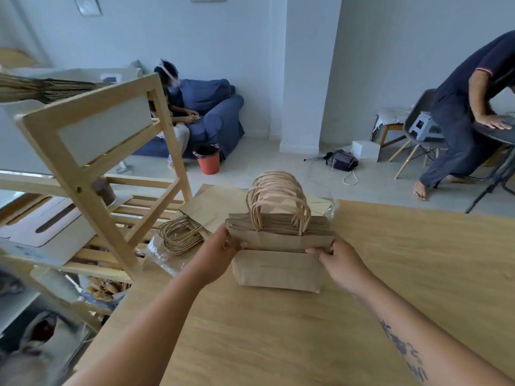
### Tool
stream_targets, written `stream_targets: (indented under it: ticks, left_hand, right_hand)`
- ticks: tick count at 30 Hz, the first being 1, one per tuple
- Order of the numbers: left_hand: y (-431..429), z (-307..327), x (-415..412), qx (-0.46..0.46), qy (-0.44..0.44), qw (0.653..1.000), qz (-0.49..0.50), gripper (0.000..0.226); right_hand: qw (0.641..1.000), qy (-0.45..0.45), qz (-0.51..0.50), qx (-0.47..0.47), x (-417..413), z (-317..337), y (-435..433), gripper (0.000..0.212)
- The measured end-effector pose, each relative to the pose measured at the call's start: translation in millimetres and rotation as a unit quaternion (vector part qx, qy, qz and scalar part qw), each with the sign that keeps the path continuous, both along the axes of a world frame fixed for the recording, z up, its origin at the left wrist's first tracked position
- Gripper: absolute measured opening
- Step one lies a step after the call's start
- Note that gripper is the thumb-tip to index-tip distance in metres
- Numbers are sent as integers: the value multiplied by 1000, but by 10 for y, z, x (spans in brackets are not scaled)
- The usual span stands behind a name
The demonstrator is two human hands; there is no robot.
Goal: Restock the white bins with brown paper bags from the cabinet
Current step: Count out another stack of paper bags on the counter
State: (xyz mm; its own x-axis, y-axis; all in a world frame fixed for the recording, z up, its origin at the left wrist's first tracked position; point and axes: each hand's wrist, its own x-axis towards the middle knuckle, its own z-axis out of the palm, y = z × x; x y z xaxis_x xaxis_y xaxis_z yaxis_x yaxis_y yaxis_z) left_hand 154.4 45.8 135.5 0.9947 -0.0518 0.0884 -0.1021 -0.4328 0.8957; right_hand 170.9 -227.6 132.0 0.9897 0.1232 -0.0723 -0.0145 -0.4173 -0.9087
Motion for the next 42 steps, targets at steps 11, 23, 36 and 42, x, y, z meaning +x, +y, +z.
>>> stream_targets:
  ticks: [11, 23, 36, 42]
  left_hand:
    - [-80, -204, -110, 16, 24, 997, 68, 28]
    - [-53, -215, -148, 40, 36, 993, 101, 26]
    - [386, 750, -176, -87, 55, 986, 131, 21]
    - [842, 1666, -123, -66, -41, 982, 173, 26]
  right_hand:
    - [998, 16, 55, 15, -24, -104, -99, 31]
    - [998, 16, 56, 26, 63, -172, 17, 20]
    - [984, -61, 101, 135, 179, 706, 525, 23]
    - [957, -172, 149, 178, 448, 1688, 1100, 24]
